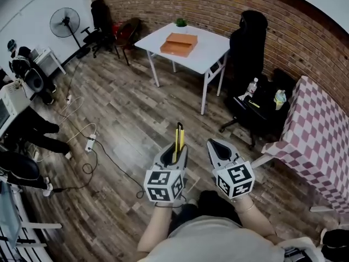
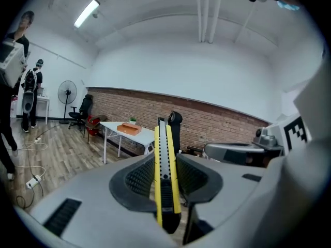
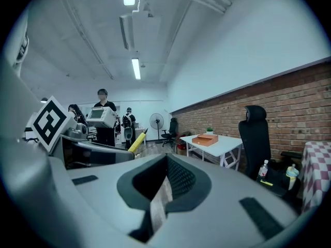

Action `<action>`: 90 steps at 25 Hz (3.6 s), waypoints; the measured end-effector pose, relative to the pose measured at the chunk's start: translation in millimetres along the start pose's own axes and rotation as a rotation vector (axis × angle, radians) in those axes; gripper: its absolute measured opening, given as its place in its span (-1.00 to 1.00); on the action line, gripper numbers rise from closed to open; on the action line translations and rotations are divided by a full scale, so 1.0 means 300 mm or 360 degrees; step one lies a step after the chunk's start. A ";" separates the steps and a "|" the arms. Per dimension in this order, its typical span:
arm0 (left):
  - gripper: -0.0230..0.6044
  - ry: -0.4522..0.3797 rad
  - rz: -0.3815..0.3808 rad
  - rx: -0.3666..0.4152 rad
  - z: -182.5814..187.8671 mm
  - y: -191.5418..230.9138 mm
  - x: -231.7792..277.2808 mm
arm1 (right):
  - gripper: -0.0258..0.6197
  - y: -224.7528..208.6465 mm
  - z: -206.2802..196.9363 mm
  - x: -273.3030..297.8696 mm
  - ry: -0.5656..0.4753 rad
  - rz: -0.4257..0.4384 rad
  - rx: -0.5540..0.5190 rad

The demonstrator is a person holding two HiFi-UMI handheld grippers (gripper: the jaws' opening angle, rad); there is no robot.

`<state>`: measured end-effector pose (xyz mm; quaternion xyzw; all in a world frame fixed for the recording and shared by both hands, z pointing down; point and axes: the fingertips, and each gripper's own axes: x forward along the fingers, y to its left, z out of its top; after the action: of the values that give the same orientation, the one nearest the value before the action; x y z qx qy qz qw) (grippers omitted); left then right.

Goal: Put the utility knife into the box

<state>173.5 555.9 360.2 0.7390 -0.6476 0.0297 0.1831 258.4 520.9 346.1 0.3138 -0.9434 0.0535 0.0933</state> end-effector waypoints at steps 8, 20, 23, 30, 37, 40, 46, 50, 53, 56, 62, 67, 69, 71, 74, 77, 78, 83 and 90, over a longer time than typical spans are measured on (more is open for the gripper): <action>-0.52 0.0020 0.0019 0.0040 0.036 0.081 0.079 | -0.92 -0.018 0.025 0.137 -0.0034 0.0063 -0.0023; -0.52 -0.0046 0.0114 0.0084 0.264 0.231 0.484 | -0.92 -0.302 0.180 0.527 -0.0112 0.0183 -0.0041; -0.52 -0.0062 0.0142 0.0059 0.322 0.257 0.593 | -0.92 -0.402 0.220 0.610 -0.0120 0.0194 -0.0041; -0.52 -0.0049 0.0224 0.0011 0.359 0.319 0.793 | -0.92 -0.584 0.221 0.778 -0.0103 0.0232 0.0003; -0.52 -0.0009 0.0230 0.0008 0.397 0.372 0.926 | -0.92 -0.652 0.212 0.896 -0.0065 0.0259 0.0050; -0.52 0.0001 0.0210 -0.0006 0.410 0.411 0.996 | -0.92 -0.688 0.226 0.950 -0.0062 0.0241 0.0041; -0.52 0.0017 0.0165 -0.0045 0.455 0.580 1.149 | -0.92 -0.733 0.246 1.171 -0.0038 0.0201 0.0045; -0.52 0.0031 0.0131 -0.0061 0.511 0.736 1.264 | -0.92 -0.753 0.278 1.374 -0.0028 0.0168 0.0047; -0.52 0.0048 0.0089 0.0003 0.585 0.871 1.331 | -0.92 -0.745 0.324 1.536 -0.0040 0.0128 0.0050; -0.52 0.0066 0.0038 0.0030 0.645 1.005 1.366 | -0.92 -0.722 0.367 1.669 -0.0042 0.0063 0.0059; -0.52 0.0076 -0.0063 0.0064 0.716 1.193 1.466 | -0.92 -0.710 0.381 1.865 -0.0030 -0.0039 0.0085; -0.52 0.0122 -0.0116 0.0036 0.727 1.269 1.554 | -0.92 -0.757 0.376 1.961 0.0013 -0.0105 0.0103; -0.52 0.0139 -0.0115 0.0024 0.722 1.303 1.579 | -0.92 -0.779 0.378 1.996 0.0016 -0.0127 0.0117; -0.52 0.0152 -0.0111 0.0018 0.727 1.337 1.609 | -0.92 -0.800 0.378 2.032 0.0017 -0.0139 0.0136; -0.52 0.0161 -0.0105 0.0007 0.738 1.367 1.666 | -0.92 -0.838 0.357 2.086 0.0045 -0.0131 0.0153; -0.52 0.0175 -0.0096 0.0012 0.752 1.397 1.742 | -0.92 -0.892 0.346 2.158 0.0063 -0.0117 0.0157; -0.52 0.0179 -0.0094 0.0019 0.760 1.408 1.772 | -0.92 -0.918 0.350 2.184 0.0059 -0.0119 0.0161; -0.52 0.0187 -0.0083 0.0065 0.848 1.468 1.952 | -0.92 -1.077 0.413 2.332 0.0006 -0.0143 0.0196; -0.52 0.0173 -0.0057 0.0124 0.991 1.520 2.200 | -0.92 -1.269 0.513 2.521 -0.0055 -0.0099 0.0198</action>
<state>-220.2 -203.6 374.8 0.7543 -0.6219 0.0917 0.1894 -128.5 -247.5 370.5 0.3491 -0.9294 0.1037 0.0588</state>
